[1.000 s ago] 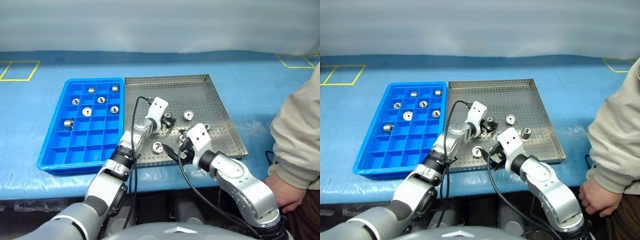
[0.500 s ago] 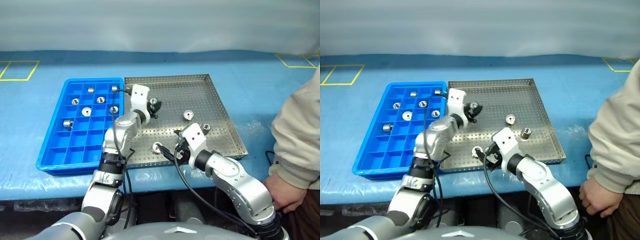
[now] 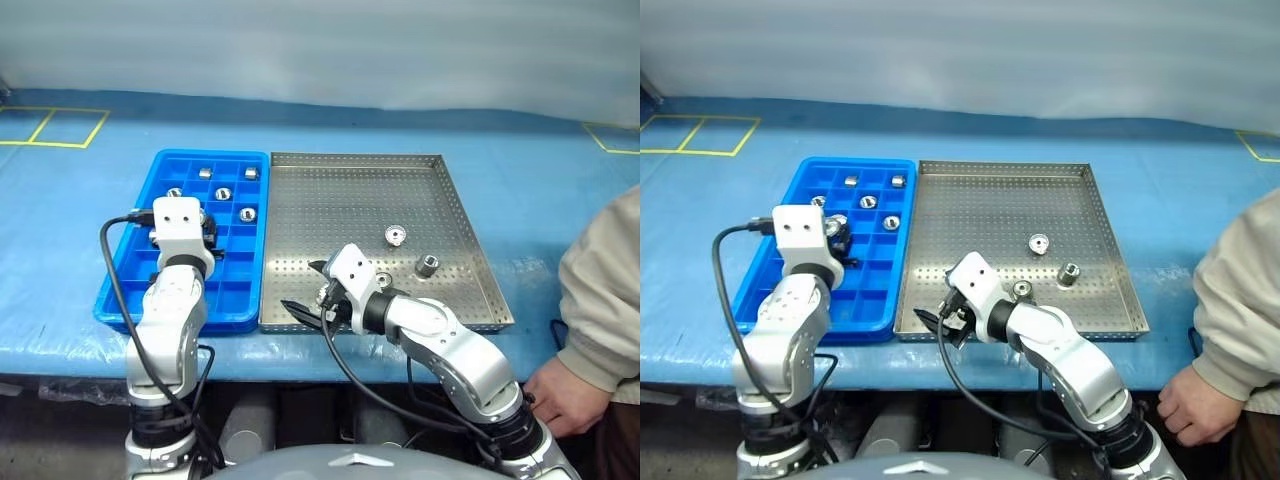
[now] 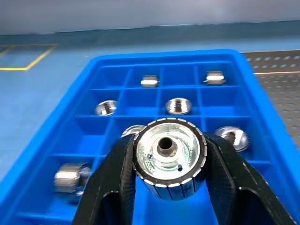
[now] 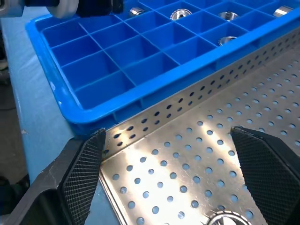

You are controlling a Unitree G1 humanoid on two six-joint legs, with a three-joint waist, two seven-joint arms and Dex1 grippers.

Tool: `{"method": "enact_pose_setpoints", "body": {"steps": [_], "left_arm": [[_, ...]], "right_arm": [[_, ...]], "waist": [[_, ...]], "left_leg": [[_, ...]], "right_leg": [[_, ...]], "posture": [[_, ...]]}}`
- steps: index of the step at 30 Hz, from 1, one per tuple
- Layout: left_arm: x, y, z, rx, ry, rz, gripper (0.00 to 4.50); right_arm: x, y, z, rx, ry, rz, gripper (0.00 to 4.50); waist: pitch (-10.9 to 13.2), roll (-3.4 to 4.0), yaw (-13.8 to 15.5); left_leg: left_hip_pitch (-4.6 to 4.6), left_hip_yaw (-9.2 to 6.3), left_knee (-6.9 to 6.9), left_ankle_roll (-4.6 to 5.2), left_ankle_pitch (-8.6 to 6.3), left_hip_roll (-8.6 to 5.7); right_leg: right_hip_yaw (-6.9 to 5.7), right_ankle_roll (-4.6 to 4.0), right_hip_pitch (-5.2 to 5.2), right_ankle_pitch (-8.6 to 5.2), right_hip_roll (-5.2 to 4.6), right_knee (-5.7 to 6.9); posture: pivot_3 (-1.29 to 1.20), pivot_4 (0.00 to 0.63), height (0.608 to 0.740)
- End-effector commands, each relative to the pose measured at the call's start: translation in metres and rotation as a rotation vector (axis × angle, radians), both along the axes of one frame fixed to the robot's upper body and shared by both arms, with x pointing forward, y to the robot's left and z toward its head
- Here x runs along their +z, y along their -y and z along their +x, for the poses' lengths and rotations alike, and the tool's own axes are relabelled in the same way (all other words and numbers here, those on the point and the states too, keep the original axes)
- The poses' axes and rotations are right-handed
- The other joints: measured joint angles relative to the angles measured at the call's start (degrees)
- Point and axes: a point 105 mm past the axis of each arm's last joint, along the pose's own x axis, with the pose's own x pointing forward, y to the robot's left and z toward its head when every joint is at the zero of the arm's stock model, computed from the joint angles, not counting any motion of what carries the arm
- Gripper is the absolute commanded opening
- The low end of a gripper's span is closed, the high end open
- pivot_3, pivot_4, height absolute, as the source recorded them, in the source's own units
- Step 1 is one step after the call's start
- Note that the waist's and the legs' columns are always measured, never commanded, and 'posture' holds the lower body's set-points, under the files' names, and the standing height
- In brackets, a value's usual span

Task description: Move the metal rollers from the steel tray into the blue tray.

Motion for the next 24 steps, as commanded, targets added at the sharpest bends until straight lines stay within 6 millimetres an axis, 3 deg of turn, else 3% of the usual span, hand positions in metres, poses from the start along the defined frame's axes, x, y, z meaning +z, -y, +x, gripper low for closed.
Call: {"method": "enact_pose_setpoints", "body": {"steps": [1, 7, 13, 21, 24], "left_arm": [[0.005, -0.011, -0.014, 0.089, 0.011, 0.007, 1.78], [-0.012, -0.015, -0.025, 0.156, -0.069, -0.021, 1.78], [-0.021, -0.013, -0.020, 0.145, -0.097, -0.060, 1.78], [0.007, -0.006, 0.003, 0.046, 0.004, -0.008, 4.44], [0.020, 0.030, 0.019, -0.244, 0.048, -0.042, 4.48]], "right_arm": [[0.008, -0.008, -0.004, 0.057, 0.024, 0.028, 4.50], [0.007, -0.011, -0.005, 0.077, 0.017, 0.030, 4.50], [0.007, -0.012, -0.006, 0.077, 0.014, 0.037, 4.50], [0.009, 0.002, -0.003, -0.006, 0.026, 0.036, 4.50], [0.008, 0.014, -0.002, -0.066, 0.024, 0.026, 4.50]], "waist": [[0.00, 0.00, 0.43], [0.01, -0.01, 1.29], [0.02, 0.00, 1.51], [0.02, 0.00, 1.27], [0.02, 0.01, 1.11]], "left_leg": [[0.00, 0.00, 0.00, 0.00, 0.00, 0.01], [-0.06, -0.09, -0.01, -0.01, 0.00, 0.02], [-0.15, -0.19, -0.07, -0.01, -0.01, 0.04], [-0.25, -0.29, -0.11, -0.01, -0.01, 0.02], [-0.30, -0.31, -0.11, 0.00, -0.01, 0.01]], "right_leg": [[-0.01, 0.00, 0.00, 0.00, 0.00, -0.01], [-0.13, -0.03, -0.02, -0.02, -0.01, -0.04], [-0.27, -0.03, -0.02, -0.01, -0.01, -0.23], [-0.39, -0.03, 0.01, 0.00, -0.02, -0.42], [-0.42, -0.02, 0.00, 0.02, -0.03, -0.45]], "posture": [[0.24, 0.150, 0.740], [0.26, 0.150, 0.740], [0.25, 0.150, 0.740], [0.17, 0.150, 0.740], [0.14, 0.150, 0.740]]}}
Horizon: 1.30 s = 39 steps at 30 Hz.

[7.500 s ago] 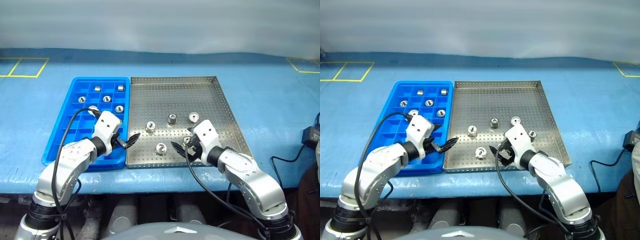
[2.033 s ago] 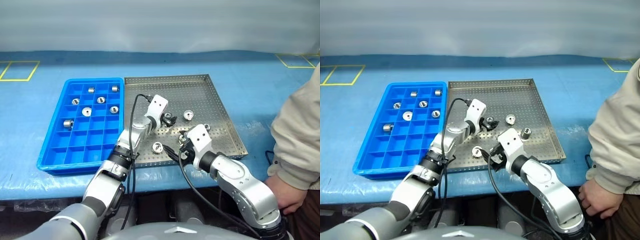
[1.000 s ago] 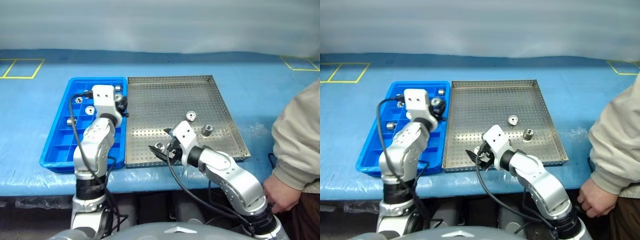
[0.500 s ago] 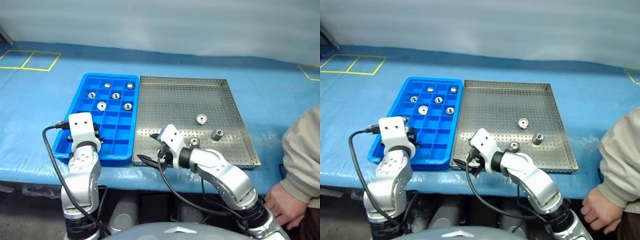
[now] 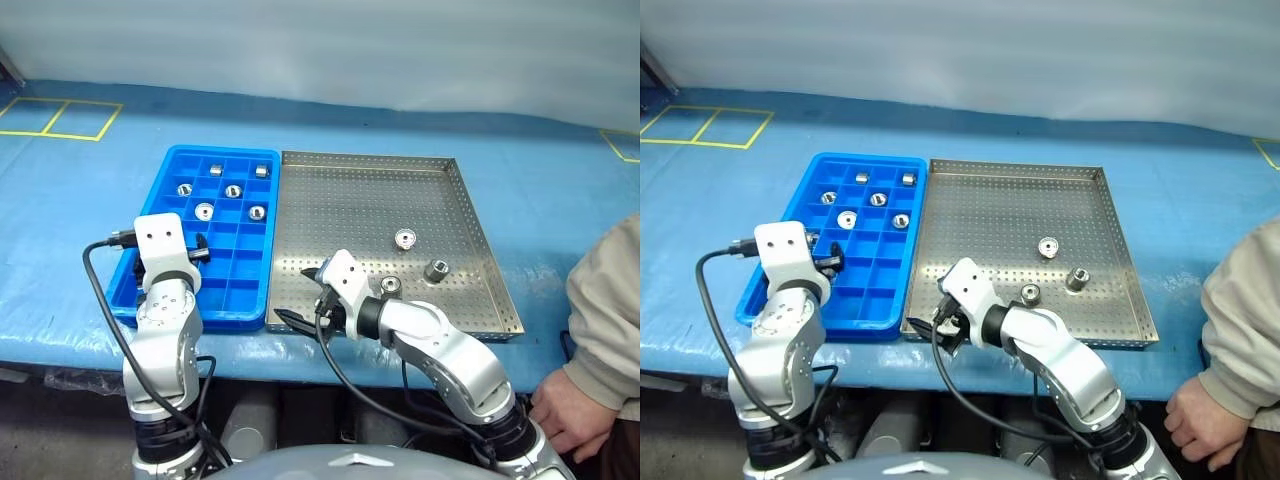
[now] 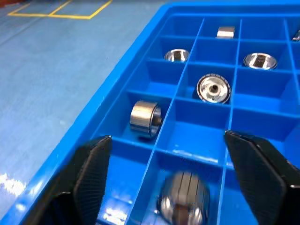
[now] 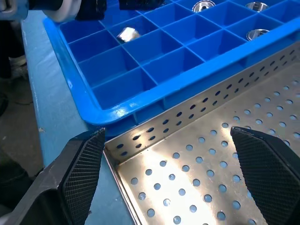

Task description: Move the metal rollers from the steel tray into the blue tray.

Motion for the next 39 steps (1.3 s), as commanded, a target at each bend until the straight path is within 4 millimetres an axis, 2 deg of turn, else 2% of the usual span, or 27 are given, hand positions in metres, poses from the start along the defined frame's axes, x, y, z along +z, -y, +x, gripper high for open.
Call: {"method": "enact_pose_setpoints", "body": {"steps": [1, 5, 8, 11, 16, 22, 34, 39], "left_arm": [[0.020, 0.045, 0.016, -0.331, 0.075, -0.071, 4.48], [0.023, 0.080, 0.023, -0.660, 0.012, -0.031, 4.48], [0.023, 0.109, 0.014, -0.966, -0.057, -0.018, 4.48], [0.013, 0.123, 0.007, -1.151, -0.143, 0.042, 4.48], [-0.014, 0.136, 0.004, -1.295, -0.293, 0.120, 4.48], [-0.053, 0.145, -0.010, -1.444, -0.470, 0.298, 4.48], [-0.066, 0.159, -0.020, -1.558, -0.492, 0.454, 4.48], [-0.065, 0.152, -0.025, -1.571, -0.509, 0.488, 2.89]], "right_arm": [[0.012, 0.014, 0.002, -0.064, 0.047, 0.012, 4.50], [0.006, 0.032, -0.002, -0.129, 0.032, -0.019, 4.50], [0.003, 0.045, -0.003, -0.193, 0.024, -0.036, 4.50], [0.001, 0.052, -0.005, -0.232, 0.014, -0.041, 4.50], [-0.004, 0.060, -0.008, -0.312, 0.000, -0.044, 4.50], [-0.006, 0.056, -0.013, -0.343, -0.013, -0.019, 4.50], [-0.004, 0.048, -0.011, -0.353, -0.005, 0.012, 4.50], [-0.002, 0.046, -0.009, -0.342, 0.001, 0.019, 4.50]], "waist": [[0.00, 0.00, -0.10], [0.01, 0.04, -0.98], [0.02, 0.05, -2.10], [0.03, 0.09, -3.04], [0.04, 0.13, -4.19], [0.03, 0.17, -5.16], [0.03, 0.18, -6.33], [0.02, 0.19, -6.30]], "left_leg": [[0.00, 0.00, 0.01, 0.00, 0.00, 0.00], [0.02, 0.02, -0.01, 0.00, 0.00, -0.01], [0.00, 0.04, -0.03, 0.00, 0.00, 0.01], [0.02, 0.09, -0.05, 0.00, 0.00, 0.01], [0.08, 0.17, -0.08, 0.02, -0.01, 0.01], [0.08, 0.22, -0.08, 0.02, -0.01, 0.02], [0.11, 0.31, -0.08, 0.05, -0.02, 0.04], [0.15, 0.32, -0.07, 0.06, -0.02, 0.04]], "right_leg": [[0.00, 0.00, 0.00, 0.00, -0.01, -0.01], [-0.01, -0.01, 0.01, 0.00, -0.01, -0.03], [0.00, -0.01, -0.03, -0.01, 0.02, -0.02], [0.03, -0.02, -0.03, -0.01, 0.02, -0.03], [0.13, -0.01, -0.02, -0.02, 0.05, -0.02], [0.24, 0.01, -0.05, -0.01, 0.10, -0.01], [0.37, 0.04, -0.07, 0.01, 0.13, 0.00], [0.39, 0.06, -0.04, 0.01, 0.13, 0.01]], "posture": [[0.13, 0.150, 0.740], [0.09, 0.150, 0.740], [0.06, 0.150, 0.740], [0.03, 0.150, 0.740], [-0.02, 0.150, 0.740], [-0.08, 0.150, 0.740], [-0.08, 0.150, 0.740], [-0.06, 0.150, 0.740]]}}
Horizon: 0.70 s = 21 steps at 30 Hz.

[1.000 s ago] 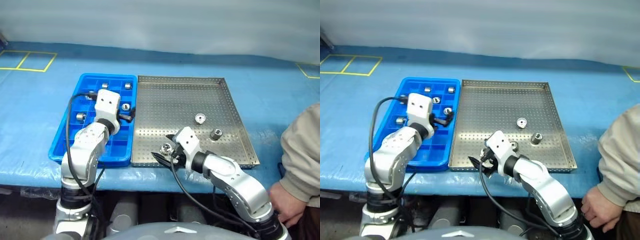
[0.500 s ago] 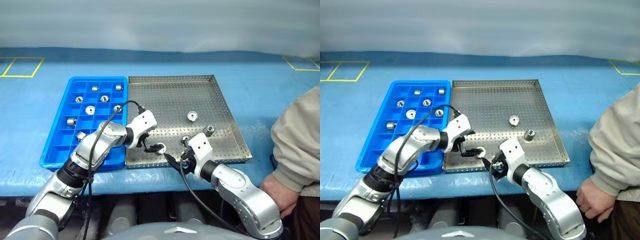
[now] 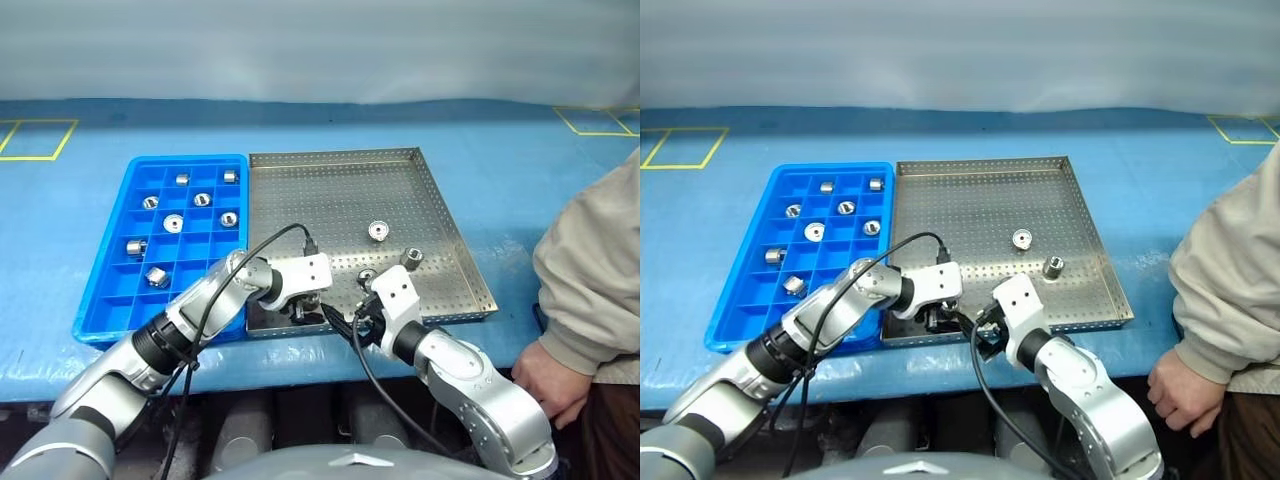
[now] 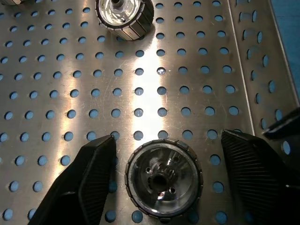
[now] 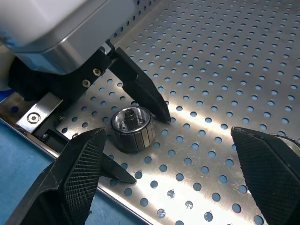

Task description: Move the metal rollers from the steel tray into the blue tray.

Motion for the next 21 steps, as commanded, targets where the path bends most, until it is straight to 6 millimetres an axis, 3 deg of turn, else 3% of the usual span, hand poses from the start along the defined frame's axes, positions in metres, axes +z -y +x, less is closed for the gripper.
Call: {"method": "enact_pose_setpoints", "body": {"steps": [1, 3, 4, 11, 13, 15, 21], "left_arm": [[0.007, -0.005, -0.004, -0.030, 0.043, 0.023, 2.54], [0.012, -0.008, -0.003, -0.018, 0.053, 0.022, 1.82], [0.015, -0.010, -0.002, -0.003, 0.062, 0.015, 1.72], [0.076, -0.033, 0.033, 0.446, 0.209, -0.267, 1.72], [0.095, -0.056, 0.043, 0.684, 0.285, -0.384, 1.72], [0.101, -0.088, 0.047, 0.951, 0.360, -0.425, 1.72], [0.102, -0.154, 0.017, 1.438, 0.574, -0.429, 1.72]], "right_arm": [[0.012, -0.004, 0.002, 0.015, 0.055, 0.020, 4.50], [0.012, -0.005, 0.003, 0.021, 0.057, 0.023, 4.50], [0.012, -0.005, 0.003, 0.024, 0.058, 0.025, 4.50], [0.019, -0.017, 0.008, 0.097, 0.080, 0.036, 4.50], [0.021, -0.023, 0.012, 0.139, 0.089, 0.037, 4.50], [0.024, -0.031, 0.016, 0.192, 0.099, 0.034, 4.50], [0.032, -0.058, 0.023, 0.370, 0.126, 0.029, 4.50]], "waist": [[0.00, 0.00, -0.06], [0.00, 0.01, -0.11], [0.00, 0.02, -0.04], [0.02, 0.03, 0.64], [0.02, 0.03, 0.79], [0.02, 0.02, 0.91], [0.03, 0.01, 3.45]], "left_leg": [[0.00, 0.00, 0.00, 0.00, 0.00, 0.00], [0.02, 0.02, 0.00, 0.00, 0.00, 0.02], [0.02, 0.02, 0.00, 0.00, 0.00, 0.02], [-0.01, -0.02, 0.07, 0.01, 0.00, 0.01], [0.00, -0.02, 0.07, 0.01, 0.00, 0.01], [0.02, -0.02, 0.07, 0.02, 0.00, 0.00], [0.10, -0.10, 0.02, 0.00, 0.01, 0.00]], "right_leg": [[0.01, 0.00, 0.00, 0.00, 0.01, 0.00], [0.04, 0.00, -0.01, 0.00, 0.02, 0.02], [0.03, 0.00, -0.01, 0.00, 0.02, 0.03], [0.00, 0.08, 0.02, 0.04, 0.02, 0.03], [0.01, 0.11, 0.02, 0.06, 0.01, 0.03], [0.04, 0.29, 0.05, 0.16, 0.02, 0.01], [0.01, 0.42, 0.10, 0.26, 0.09, 0.06]], "posture": [[-0.06, 0.150, 0.740], [-0.05, 0.150, 0.740], [-0.04, 0.150, 0.740], [0.06, 0.150, 0.740], [0.11, 0.150, 0.740], [0.15, 0.150, 0.740], [0.30, 0.150, 0.740]]}}
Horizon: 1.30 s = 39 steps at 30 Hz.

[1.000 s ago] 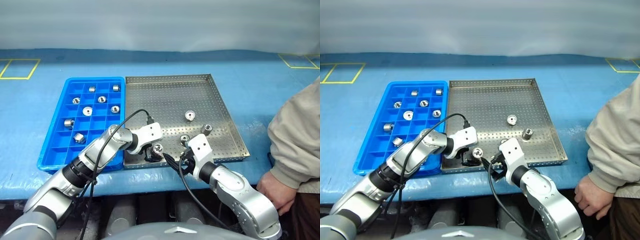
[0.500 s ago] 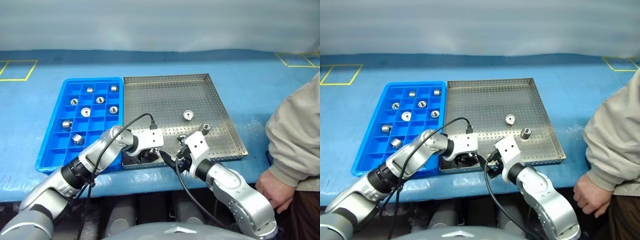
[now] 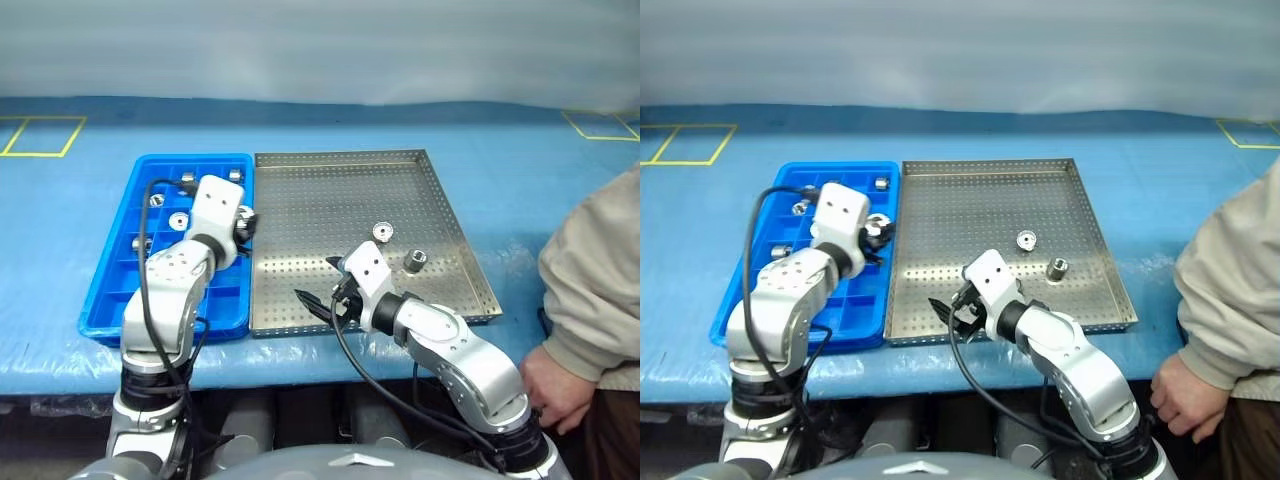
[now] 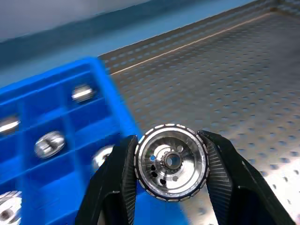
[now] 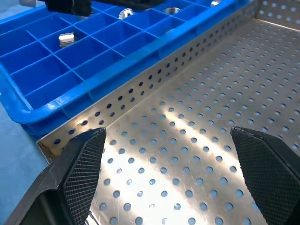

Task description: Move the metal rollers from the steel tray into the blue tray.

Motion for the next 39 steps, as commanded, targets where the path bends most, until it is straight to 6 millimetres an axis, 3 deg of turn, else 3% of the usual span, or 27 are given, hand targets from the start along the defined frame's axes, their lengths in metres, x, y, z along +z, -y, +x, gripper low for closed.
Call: {"method": "enact_pose_setpoints", "body": {"steps": [1, 6, 10, 15, 22, 39], "left_arm": [[0.016, -0.037, -0.022, 0.286, 0.127, 0.056, 1.72], [-0.004, -0.068, -0.062, 0.582, 0.101, 0.072, 1.72], [-0.019, -0.077, -0.079, 0.669, 0.067, 0.066, 1.72], [-0.026, -0.078, -0.077, 0.653, 0.062, 0.083, 1.72], [-0.009, -0.061, -0.056, 0.532, 0.162, 0.038, 1.72], [-0.031, -0.055, -0.058, 0.514, 0.077, 0.003, 1.72]], "right_arm": [[0.012, -0.020, 0.000, 0.122, 0.042, 0.027, 4.50], [0.015, -0.039, -0.002, 0.240, 0.056, 0.026, 4.50], [0.015, -0.046, -0.005, 0.283, 0.055, 0.035, 4.50], [0.012, -0.046, -0.008, 0.286, 0.042, 0.038, 4.50], [0.009, -0.040, -0.010, 0.240, 0.029, 0.043, 4.50], [0.010, -0.033, -0.009, 0.192, 0.029, 0.050, 4.50]], "waist": [[0.00, -0.02, 1.51], [-0.02, -0.05, 5.07], [-0.03, -0.08, 7.52], [-0.04, -0.06, 9.18], [-0.05, -0.07, 10.34], [-0.04, -0.07, 7.90]], "left_leg": [[0.00, 0.00, 0.00, 0.00, 0.00, -0.01], [-0.03, -0.05, 0.01, 0.00, 0.00, -0.06], [-0.08, -0.10, 0.08, 0.01, -0.01, -0.07], [-0.04, -0.13, 0.09, 0.00, -0.02, -0.03], [-0.24, -0.15, 0.08, -0.01, -0.02, -0.02], [-0.26, -0.16, 0.08, 0.00, -0.02, 0.00]], "right_leg": [[0.00, 0.00, 0.00, 0.00, -0.02, 0.00], [-0.08, -0.14, 0.06, -0.05, -0.12, -0.08], [-0.18, -0.21, 0.08, -0.09, -0.22, -0.14], [-0.37, -0.35, -0.06, -0.11, -0.31, -0.15], [-0.47, -0.43, -0.08, -0.11, -0.31, -0.15], [-0.53, -0.46, -0.06, -0.13, -0.28, -0.17]], "posture": [[0.31, 0.150, 0.740], [0.38, 0.150, 0.740], [0.39, 0.150, 0.740], [0.37, 0.150, 0.740], [0.33, 0.150, 0.740], [0.29, 0.150, 0.740]]}}
